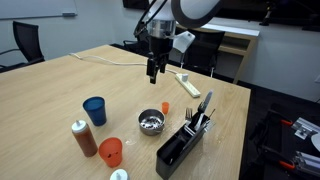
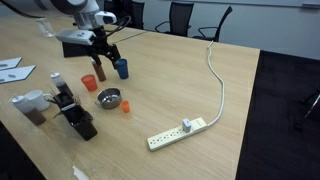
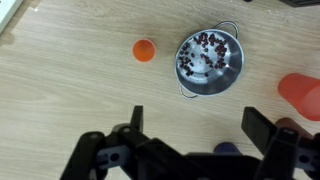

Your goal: Move the cup to the right

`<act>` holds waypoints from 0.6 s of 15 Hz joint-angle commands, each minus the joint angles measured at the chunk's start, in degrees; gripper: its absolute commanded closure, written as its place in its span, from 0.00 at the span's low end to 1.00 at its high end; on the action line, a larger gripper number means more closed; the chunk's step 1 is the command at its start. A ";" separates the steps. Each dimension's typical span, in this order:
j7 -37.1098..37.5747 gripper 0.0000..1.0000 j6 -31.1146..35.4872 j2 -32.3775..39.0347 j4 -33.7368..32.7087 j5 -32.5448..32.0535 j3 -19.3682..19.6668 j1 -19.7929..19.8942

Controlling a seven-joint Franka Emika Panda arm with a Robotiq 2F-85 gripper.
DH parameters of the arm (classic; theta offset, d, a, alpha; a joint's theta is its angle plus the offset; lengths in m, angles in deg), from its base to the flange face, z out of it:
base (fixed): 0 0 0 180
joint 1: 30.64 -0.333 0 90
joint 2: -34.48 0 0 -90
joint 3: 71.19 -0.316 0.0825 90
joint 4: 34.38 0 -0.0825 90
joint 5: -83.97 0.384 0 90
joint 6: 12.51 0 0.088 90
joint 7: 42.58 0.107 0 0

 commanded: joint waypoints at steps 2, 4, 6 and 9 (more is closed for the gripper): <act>-0.08 0.00 -0.54 0.06 -0.60 0.21 0.61 -0.34; -0.08 0.00 -0.71 0.06 -0.71 0.20 0.62 -0.37; -0.81 0.00 -0.75 1.42 -1.98 0.41 0.26 -0.47; -3.29 0.00 -0.17 6.43 -6.43 1.55 -1.46 -1.24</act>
